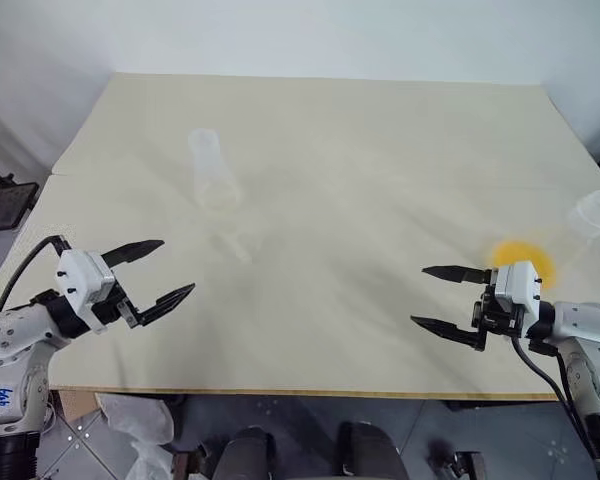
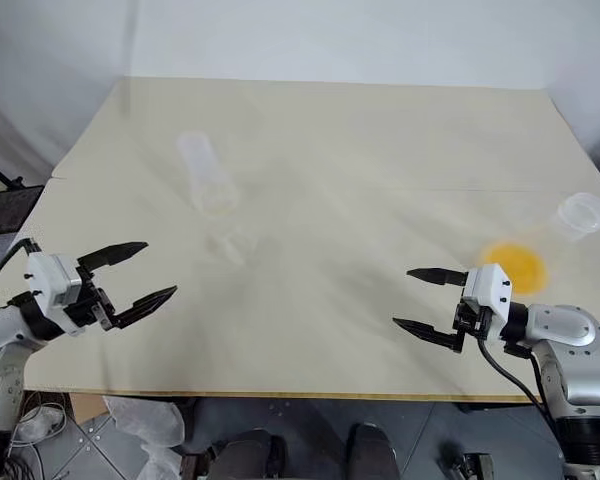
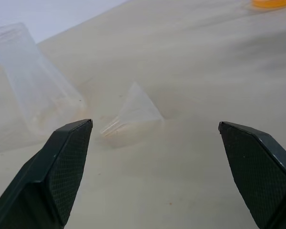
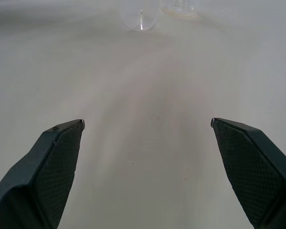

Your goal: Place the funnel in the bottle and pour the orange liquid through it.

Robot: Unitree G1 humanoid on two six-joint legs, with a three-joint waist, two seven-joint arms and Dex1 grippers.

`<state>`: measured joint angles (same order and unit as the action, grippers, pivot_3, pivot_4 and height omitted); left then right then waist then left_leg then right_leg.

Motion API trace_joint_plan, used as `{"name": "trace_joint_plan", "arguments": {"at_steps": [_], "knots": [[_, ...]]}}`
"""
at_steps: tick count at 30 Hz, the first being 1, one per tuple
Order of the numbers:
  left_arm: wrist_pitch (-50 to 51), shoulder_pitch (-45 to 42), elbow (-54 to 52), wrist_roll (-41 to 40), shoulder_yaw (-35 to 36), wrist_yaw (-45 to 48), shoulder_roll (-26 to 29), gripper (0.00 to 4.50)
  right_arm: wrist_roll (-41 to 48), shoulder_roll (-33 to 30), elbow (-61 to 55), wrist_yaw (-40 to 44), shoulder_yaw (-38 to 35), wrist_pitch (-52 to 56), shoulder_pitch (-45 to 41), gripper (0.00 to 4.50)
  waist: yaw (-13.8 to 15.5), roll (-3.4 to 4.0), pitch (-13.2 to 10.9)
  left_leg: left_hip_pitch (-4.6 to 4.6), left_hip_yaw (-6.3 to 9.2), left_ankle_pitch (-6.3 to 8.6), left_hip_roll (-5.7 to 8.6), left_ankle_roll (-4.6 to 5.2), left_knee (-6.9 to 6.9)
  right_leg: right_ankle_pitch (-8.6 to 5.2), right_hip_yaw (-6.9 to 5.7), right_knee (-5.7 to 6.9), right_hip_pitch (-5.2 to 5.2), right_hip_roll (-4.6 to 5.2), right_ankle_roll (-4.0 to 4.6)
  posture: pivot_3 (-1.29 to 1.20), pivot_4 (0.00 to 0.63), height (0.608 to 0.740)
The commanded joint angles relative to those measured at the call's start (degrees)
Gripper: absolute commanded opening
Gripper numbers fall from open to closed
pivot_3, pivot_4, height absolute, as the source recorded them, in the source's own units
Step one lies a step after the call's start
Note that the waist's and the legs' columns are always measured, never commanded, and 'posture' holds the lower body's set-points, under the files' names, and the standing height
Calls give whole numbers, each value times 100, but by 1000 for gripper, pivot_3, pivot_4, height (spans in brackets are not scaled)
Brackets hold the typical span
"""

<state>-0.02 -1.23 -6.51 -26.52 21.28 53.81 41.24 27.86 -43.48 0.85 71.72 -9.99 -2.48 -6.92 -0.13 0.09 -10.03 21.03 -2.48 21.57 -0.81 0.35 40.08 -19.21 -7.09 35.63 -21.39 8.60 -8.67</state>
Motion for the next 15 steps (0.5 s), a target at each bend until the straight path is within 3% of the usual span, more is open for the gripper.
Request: {"name": "trace_joint_plan", "arguments": {"at_steps": [1, 5, 9, 15], "knots": [[41, -2, -261, -60, 51, -66, 18, 4500, 50, 6, -153, -71, -115, -24, -79, 4457, 1, 0, 0, 0, 0, 0, 0, 0, 0, 0, 0, 0, 0, 0, 0, 0, 150, 740], [163, -34, -347, -295, 416, -619, -299, 4500, 282, 470, -516, -835, 4, 518, -560, 4457, -12, 0, 0, -1, 1, 0, -1, 0, 2, 0, 2, 2, 0, 1, 0, 0, 150, 740], [538, 172, -133, -372, 1096, -1710, -752, 4500, -35, 1087, -741, -1681, 339, 831, -1174, 4457, -92, 1, 0, -5, 4, -1, -8, -3, 0, 0, 1, 17, -6, -3, 0, 0, 150, 740], [481, 922, -312, -325, 1465, -2216, -1345, 4500, -144, 1382, -726, -2012, 446, 867, -1401, 4457, -40, -1, 0, 2, 20, 3, 9, 5, 0, 0, -1, 20, -6, 10, 0, 0, 150, 740]]}}
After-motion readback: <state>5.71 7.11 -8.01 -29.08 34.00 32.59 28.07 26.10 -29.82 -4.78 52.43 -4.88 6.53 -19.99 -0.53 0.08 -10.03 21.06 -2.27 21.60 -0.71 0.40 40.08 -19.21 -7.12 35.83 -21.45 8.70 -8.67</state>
